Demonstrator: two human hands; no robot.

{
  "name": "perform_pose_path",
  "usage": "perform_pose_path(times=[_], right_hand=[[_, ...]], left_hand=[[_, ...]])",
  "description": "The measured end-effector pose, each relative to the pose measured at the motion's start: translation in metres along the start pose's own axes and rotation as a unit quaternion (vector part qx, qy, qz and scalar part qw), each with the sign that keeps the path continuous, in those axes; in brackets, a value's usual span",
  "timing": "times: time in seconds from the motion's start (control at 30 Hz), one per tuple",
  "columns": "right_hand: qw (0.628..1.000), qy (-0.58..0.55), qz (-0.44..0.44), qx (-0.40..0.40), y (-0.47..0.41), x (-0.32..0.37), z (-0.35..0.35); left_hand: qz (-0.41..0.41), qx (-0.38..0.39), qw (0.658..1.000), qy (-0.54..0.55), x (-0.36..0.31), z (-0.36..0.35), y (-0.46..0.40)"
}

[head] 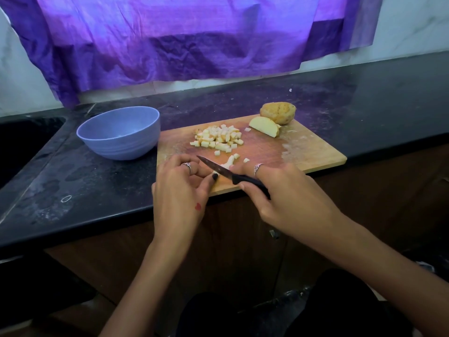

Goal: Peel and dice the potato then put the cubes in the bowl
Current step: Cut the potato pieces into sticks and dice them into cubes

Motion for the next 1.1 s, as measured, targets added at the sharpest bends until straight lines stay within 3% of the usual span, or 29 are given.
perform_pose_path(times=[0.3,0.5,0.83,1.0,1.1], right_hand=[[0.999,-0.032,-0.002,0.012,-0.004,0.000,-0.007],[0.999,0.036,0.019,0.020,-0.011,0.009,-0.008],[0.976,0.192,0.084,-0.059,-0.015,0.016,0.006],[0.991,0.118,-0.007,-0.066,-0.016,-0.019,0.036],[0.997,-0.013,-0.044,-0.059,-0.013,-0.052,0.056]], left_hand=[[-0.003,0.018,1.000,0.002,0.008,-0.003,-0.005],[-0.007,0.000,1.000,-0.006,0.007,-0.003,-0.002],[0.001,0.016,1.000,-0.024,0.011,-0.004,-0.009],[-0.041,0.014,0.994,-0.101,-0.005,-0.007,-0.027],[-0.051,0.017,0.990,-0.130,-0.003,-0.012,-0.043]])
Point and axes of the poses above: each hand's wrist, its own y-axis away from the middle knuckle, its own z-axis out of the back of the hand, x = y × z, the point moved 6 cm from there along -y, towards the middle knuckle, and after that the axes turned 9 degrees about -z, right-handed, at the moved point
